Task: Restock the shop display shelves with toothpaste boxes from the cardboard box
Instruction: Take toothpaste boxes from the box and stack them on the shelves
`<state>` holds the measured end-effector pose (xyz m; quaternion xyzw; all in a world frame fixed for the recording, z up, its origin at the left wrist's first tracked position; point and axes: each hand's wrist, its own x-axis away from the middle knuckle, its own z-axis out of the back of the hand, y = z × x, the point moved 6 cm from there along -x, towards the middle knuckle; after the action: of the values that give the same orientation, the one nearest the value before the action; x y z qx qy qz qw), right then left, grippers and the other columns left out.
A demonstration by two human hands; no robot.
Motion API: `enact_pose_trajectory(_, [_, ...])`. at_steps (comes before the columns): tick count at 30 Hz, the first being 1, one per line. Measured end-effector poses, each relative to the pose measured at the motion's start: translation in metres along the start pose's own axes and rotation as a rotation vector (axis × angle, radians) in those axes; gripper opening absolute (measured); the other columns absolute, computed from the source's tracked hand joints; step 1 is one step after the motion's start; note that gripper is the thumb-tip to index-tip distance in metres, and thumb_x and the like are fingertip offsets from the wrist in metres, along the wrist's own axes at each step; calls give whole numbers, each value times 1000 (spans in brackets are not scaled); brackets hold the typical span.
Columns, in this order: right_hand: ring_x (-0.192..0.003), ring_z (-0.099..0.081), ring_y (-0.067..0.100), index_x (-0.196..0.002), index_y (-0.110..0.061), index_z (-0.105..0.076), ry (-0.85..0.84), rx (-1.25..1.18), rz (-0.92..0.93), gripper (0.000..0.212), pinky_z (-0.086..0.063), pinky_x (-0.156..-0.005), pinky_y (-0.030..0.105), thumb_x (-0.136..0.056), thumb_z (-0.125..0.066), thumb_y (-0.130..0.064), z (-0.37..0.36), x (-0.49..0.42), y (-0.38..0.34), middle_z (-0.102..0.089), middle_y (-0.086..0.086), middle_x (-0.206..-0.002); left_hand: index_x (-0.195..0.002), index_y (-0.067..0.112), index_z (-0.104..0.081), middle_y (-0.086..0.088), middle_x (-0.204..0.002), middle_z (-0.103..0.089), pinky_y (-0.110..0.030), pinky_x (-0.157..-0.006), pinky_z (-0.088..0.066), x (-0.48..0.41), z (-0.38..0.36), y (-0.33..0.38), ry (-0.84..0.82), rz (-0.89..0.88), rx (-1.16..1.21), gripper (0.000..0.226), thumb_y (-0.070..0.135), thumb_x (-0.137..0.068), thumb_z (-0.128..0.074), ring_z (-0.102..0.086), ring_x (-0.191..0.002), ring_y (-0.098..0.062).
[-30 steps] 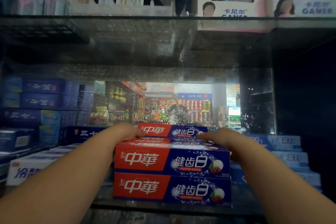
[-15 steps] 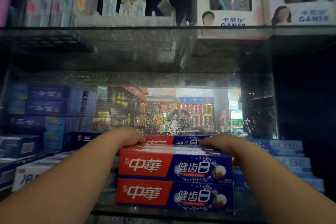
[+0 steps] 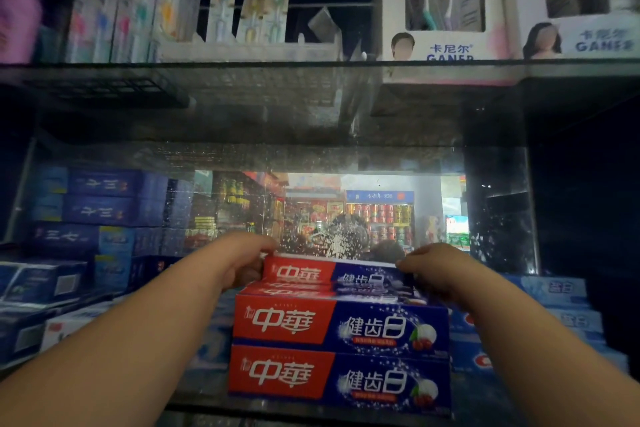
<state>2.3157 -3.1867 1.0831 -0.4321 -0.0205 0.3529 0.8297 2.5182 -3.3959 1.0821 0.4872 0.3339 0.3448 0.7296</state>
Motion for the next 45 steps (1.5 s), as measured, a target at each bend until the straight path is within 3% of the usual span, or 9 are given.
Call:
enact_pose_trajectory(4, [-87, -67, 29, -73, -16, -62, 92, -108, 98, 20, -55, -83, 40, -88, -66, -28, 6, 6, -7, -70, 10, -88, -120, 10, -61, -7, -95, -68, -23, -60, -41, 2, 0, 13, 51, -157, 61, 31, 19, -91, -60, -59, -75, -14])
enact_pose_trajectory(10, [-88, -67, 28, -92, -12, -67, 248, -121, 159, 33, -52, -90, 46, -92, -57, -43, 17, 7, -8, -72, 9, -92, -112, 8, -65, -6, -98, -72, -40, -97, -45, 4, -1, 17, 108, -194, 197, 26, 21, -90, -59, -63, -94, -22])
enact_pose_trajectory(14, [-77, -64, 20, -77, -19, -60, 185, -148, 161, 31, -51, -82, 38, -91, -56, -46, 10, 4, -6, -67, 0, -81, -94, 10, -63, -3, -82, -70, -32, -75, -43, 2, -1, 12, 120, -168, 242, 16, 23, -93, -55, -62, -80, -17])
enact_pose_trajectory(17, [-77, -61, 18, -98, -18, -59, 232, -222, 167, 28, -51, -75, 36, -91, -57, -46, 7, -6, 0, -64, 1, -89, -85, 12, -60, -2, -84, -67, -36, -83, -42, 1, -4, 7, 98, -135, 267, 15, 23, -93, -54, -60, -84, -19])
enact_pose_trajectory(23, [-87, -63, 28, -108, -17, -48, 155, -439, 86, 23, -58, -80, 50, -96, -52, -37, -5, -28, -5, -57, 2, -91, -118, 11, -57, -4, -107, -68, -35, -65, -46, -11, -15, 5, -45, -87, 304, 26, 23, -95, -52, -64, -94, -25])
enact_pose_trajectory(28, [-68, -66, 19, -110, -20, -54, 67, -636, 189, 14, -53, -63, 33, -96, -56, -22, -7, -34, -6, -69, 5, -87, -120, 12, -56, -5, -107, -68, -27, -52, -51, -17, -10, 3, -17, -91, 251, 30, 22, -92, -58, -67, -87, -22])
enact_pose_trajectory(33, [-76, -74, 15, -106, -23, -62, -127, -891, 273, 23, -56, -59, 22, -91, -59, -5, -1, -31, -15, -76, 4, -92, -120, 20, -57, -4, -97, -69, -25, -59, -45, -17, 0, 7, 29, -166, 211, 30, 19, -90, -62, -64, -91, -22])
enact_pose_trajectory(40, [-96, -69, 34, -134, -31, -38, -152, -669, 204, 54, -54, -90, 51, -89, -64, -14, -11, -29, -10, -67, 15, -109, -124, 12, -58, 0, -90, -68, -26, -78, -51, -10, 2, 21, 44, -294, 416, 33, 10, -91, -59, -63, -85, -14])
enact_pose_trajectory(45, [-86, -68, 33, -128, -29, -39, -87, -525, 197, 43, -59, -74, 47, -92, -61, -21, -17, -30, -7, -63, 15, -110, -116, 12, -61, -6, -96, -71, -35, -74, -55, -20, -9, -2, -75, -131, 4, 25, 18, -91, -60, -68, -86, -21])
